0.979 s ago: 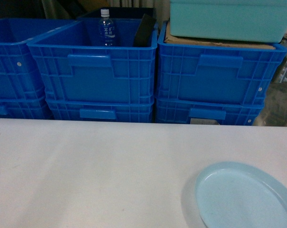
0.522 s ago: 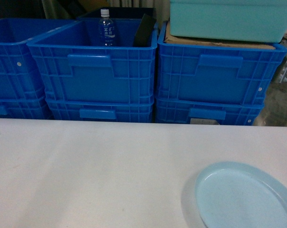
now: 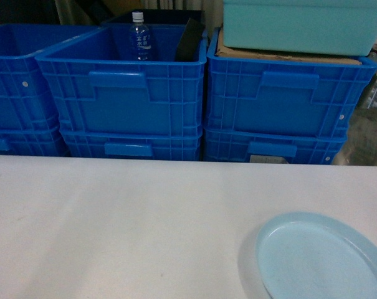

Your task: Place blue tray on left shelf second layer neatly

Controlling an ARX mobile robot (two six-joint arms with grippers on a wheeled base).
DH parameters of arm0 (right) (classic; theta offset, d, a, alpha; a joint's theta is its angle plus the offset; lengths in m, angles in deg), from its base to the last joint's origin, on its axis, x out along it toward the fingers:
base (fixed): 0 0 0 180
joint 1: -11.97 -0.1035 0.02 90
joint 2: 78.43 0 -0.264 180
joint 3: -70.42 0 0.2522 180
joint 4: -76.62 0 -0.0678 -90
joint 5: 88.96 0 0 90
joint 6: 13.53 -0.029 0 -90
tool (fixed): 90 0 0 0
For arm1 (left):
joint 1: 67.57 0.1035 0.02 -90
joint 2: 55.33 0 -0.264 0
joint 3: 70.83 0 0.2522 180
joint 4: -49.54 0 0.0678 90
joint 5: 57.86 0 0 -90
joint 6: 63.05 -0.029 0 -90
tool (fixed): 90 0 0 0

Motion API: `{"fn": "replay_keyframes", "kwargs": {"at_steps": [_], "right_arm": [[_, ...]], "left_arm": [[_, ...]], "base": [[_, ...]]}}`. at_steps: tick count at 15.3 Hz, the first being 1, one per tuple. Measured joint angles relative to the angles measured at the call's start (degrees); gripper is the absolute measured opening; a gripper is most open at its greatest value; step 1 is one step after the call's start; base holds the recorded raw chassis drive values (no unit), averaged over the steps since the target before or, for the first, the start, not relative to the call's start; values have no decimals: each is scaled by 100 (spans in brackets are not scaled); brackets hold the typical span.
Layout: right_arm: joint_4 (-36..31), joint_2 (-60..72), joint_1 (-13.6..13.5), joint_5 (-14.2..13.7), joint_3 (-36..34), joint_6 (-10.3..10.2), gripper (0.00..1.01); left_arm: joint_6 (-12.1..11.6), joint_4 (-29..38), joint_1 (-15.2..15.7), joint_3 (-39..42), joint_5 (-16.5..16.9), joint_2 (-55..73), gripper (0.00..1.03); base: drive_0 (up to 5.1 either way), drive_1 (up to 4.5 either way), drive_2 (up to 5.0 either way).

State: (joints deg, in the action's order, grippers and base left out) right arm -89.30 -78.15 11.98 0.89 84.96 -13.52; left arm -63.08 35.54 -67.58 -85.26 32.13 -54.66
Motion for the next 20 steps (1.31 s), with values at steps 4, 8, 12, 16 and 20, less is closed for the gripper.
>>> {"fn": "replay_keyframes", "kwargs": {"at_steps": [4, 8, 12, 16, 20], "right_arm": [[0, 0, 0, 2, 0, 0, 98], [-1303, 1040, -323, -118, -7, 9, 98], [-2640, 2951, -136, 267, 363, 227, 98], [-2868, 4935, -105, 802, 1224, 608, 98], [-3453, 7243, -120, 1003, 1821, 1215, 98]], "left_arm": [[0, 0, 0, 0, 0, 0, 98], [0, 0, 0, 0, 0, 0, 98], [0, -2, 0, 0, 0, 0, 98], [0, 0, 0, 0, -2, 0, 98], [0, 0, 0, -2, 0, 0, 98]], "base": [[0, 0, 0], [0, 0, 0], [0, 0, 0], [0, 0, 0], [0, 0, 0]]}}
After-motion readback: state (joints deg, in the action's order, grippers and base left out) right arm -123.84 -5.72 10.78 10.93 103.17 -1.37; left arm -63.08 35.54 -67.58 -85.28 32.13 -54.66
